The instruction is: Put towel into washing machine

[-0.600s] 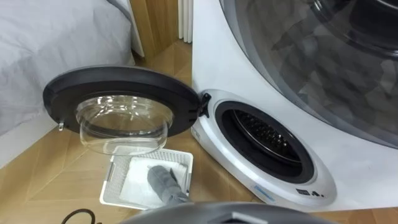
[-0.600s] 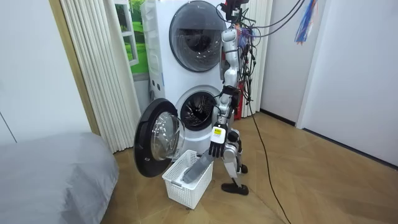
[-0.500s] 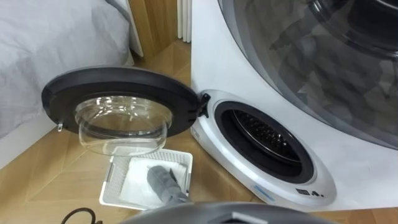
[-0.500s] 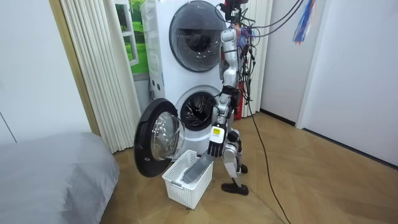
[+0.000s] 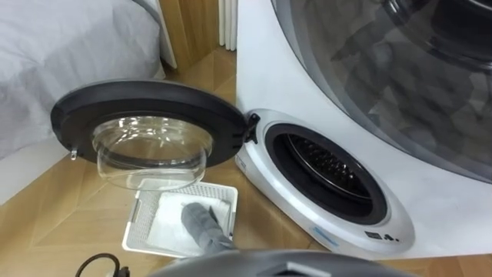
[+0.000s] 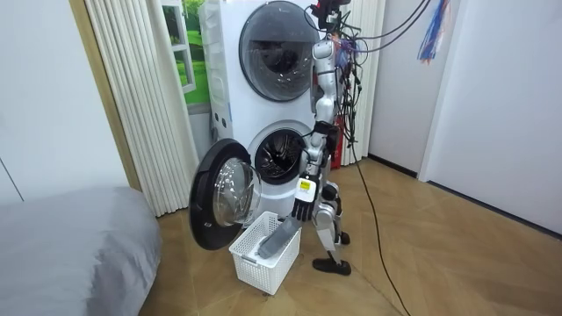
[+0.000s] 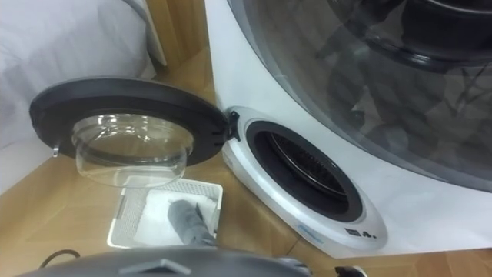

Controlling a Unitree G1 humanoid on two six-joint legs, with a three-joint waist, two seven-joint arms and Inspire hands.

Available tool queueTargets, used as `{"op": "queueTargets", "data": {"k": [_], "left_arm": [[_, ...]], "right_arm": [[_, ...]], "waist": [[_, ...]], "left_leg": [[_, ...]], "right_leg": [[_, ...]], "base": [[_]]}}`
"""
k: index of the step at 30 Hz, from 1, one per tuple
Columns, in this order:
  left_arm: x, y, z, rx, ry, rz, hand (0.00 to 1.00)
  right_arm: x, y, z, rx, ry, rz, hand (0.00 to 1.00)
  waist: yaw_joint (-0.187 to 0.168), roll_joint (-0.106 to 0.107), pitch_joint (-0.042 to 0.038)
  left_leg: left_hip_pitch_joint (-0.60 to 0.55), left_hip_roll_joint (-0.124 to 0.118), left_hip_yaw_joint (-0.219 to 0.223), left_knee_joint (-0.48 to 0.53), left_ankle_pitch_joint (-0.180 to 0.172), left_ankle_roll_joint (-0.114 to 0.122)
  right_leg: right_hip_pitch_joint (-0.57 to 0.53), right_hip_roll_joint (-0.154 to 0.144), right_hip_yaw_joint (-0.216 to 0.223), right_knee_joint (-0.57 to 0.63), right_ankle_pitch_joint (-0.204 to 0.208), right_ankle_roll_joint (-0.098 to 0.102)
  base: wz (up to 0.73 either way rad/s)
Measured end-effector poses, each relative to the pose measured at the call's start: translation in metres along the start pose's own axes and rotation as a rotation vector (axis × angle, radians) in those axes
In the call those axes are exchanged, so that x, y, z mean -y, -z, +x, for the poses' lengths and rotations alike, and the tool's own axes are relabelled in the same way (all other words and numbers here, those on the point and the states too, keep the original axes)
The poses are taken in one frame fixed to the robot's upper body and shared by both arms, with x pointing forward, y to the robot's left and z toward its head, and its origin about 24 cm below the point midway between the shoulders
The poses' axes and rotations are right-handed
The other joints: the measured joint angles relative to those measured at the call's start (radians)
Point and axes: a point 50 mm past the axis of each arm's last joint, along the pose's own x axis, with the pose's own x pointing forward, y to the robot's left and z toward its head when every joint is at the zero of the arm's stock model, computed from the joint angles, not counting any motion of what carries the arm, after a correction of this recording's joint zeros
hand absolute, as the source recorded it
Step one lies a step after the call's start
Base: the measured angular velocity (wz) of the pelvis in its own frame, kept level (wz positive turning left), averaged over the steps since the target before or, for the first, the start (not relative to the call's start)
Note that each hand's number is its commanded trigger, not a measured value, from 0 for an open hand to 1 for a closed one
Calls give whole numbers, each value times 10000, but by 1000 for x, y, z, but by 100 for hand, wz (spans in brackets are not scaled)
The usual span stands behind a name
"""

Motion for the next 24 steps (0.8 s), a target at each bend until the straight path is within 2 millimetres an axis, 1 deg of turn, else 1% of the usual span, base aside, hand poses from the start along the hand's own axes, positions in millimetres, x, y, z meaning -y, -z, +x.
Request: {"op": "queueTargets", "data": {"k": [1, 2, 3, 5, 7, 8, 9, 10, 12, 13, 15, 16, 18, 19, 20, 21, 23, 24], "left_arm": [[-1, -2, 0, 74, -41, 126, 0], [-2, -5, 0, 246, -154, 509, 0], [-4, -10, 0, 526, -392, 939, 0], [-7, -22, -1, 1036, -652, 1378, 0], [-14, -44, -1, 1794, -1117, 1555, 0], [-15, -50, -1, 1986, -1226, 1521, 0], [-18, -65, -2, 2442, -1413, 1525, 0], [-21, -79, -3, 2930, -1605, 1709, 0], [-23, -96, -5, 3597, -1792, 1948, 0], [-22, -111, -8, 4101, -1864, 2175, 0], [-18, -123, -10, 4559, -1782, 2594, 0], [-17, -132, -11, 4846, -1752, 2810, 0], [-16, -145, -14, 5277, -1841, 3178, 0], [-14, -147, -15, 5386, -1830, 3475, 0], [-12, -148, -15, 5425, -1795, 3548, 0], [-10, -152, -16, 5531, -1770, 3642, 0], [-10, -162, -19, 5854, -1865, 3864, 0], [-11, -170, -21, 6091, -1968, 4191, 0]], "right_arm": [[0, -1, 0, 30, 1, -19, 0], [0, -2, 0, 94, 14, -75, 0], [1, -5, 0, 199, 70, -30, 0], [2, -10, 0, 395, 235, 19, 0], [5, -17, 0, 765, 463, 275, 0], [6, -19, -1, 851, 498, 364, 0], [9, -24, -1, 1067, 548, 605, 0], [11, -33, -1, 1320, 585, 484, 0], [14, -44, -2, 1598, 622, 118, 0], [16, -50, -2, 1747, 662, -61, 0], [18, -59, -3, 1975, 702, -99, 0], [19, -63, -3, 2059, 704, 0, 0], [22, -70, -4, 2314, 767, 146, 0], [23, -79, -5, 2598, 800, 234, 0], [24, -81, -5, 2686, 872, 197, 0], [27, -86, -6, 2843, 981, 111, 0], [30, -100, -9, 3187, 1106, 143, 0], [32, -108, -10, 3407, 1139, 171, 0]], "waist": [[-11, -3, 2], [-37, 63, -53], [-47, 24, -70], [-62, 19, -77], [-80, 12, -71], [-79, 14, -74], [-134, 10, -72], [-128, 9, -59], [-131, 33, -14], [-211, 58, 7], [-310, 79, 21], [-328, 71, 27], [-453, 96, 43], [-566, 139, 78], [-577, 158, 90], [-588, 204, 125], [-737, 250, 217], [-864, 296, 257]], "left_leg": [[-45, 2, 1, 6, 0, 0], [-135, 4, -1, 12, 1, 1], [-221, 10, -1, 21, 2, 1], [-395, 16, -1, 54, 5, 2], [-730, 26, 0, 155, 6, 3], [-809, 26, -1, 154, 7, 4], [-1020, 25, -3, 177, 25, 20], [-1241, 18, 7, 173, 71, 30], [-1480, 17, 138, 167, 147, 36], [-1637, 15, 152, 169, 166, 42], [-1934, 16, 209, 172, 206, 48], [-2139, 19, 243, 205, 229, 52], [-2516, 28, 210, 372, 229, 52], [-2732, 32, 188, 499, 229, 52], [-2824, 31, 190, 538, 229, 52], [-3013, 27, 198, 573, 229, 52], [-3584, 18, 228, 892, 229, 52], [-3958, 21, 229, 1108, 229, 52]], "right_leg": [[-45, 1, -1, 5, 5, -7], [-126, 1, -18, 18, 19, -12], [-195, 2, -44, 20, 47, -8], [-319, 6, -47, 39, 86, -8], [-577, 11, -48, 61, 155, -9], [-668, 11, -41, 65, 166, -10], [-881, 8, 24, 103, 204, -15], [-1152, 1, 66, 194, 244, -14], [-1468, 9, 201, 198, 337, -25], [-1631, 11, 219, 195, 378, -23], [-1941, 9, 215, 199, 432, -36], [-2249, 9, 262, 312, 443, -45], [-2707, 7, 314, 575, 443, -46], [-3009, 10, 414, 793, 443, -46], [-3157, 14, 478, 888, 443, -46], [-3395, 11, 506, 972, 443, -45], [-3981, -24, 533, 1315, 443, -46], [-4398, -45, 543, 1630, 442, -47]], "base": [[0], [4], [3], [0], [0], [0], [-4], [-7], [-18], [-16], [-9], [-10], [-11], [-17], [-24], [-21], [-7], [5]]}}
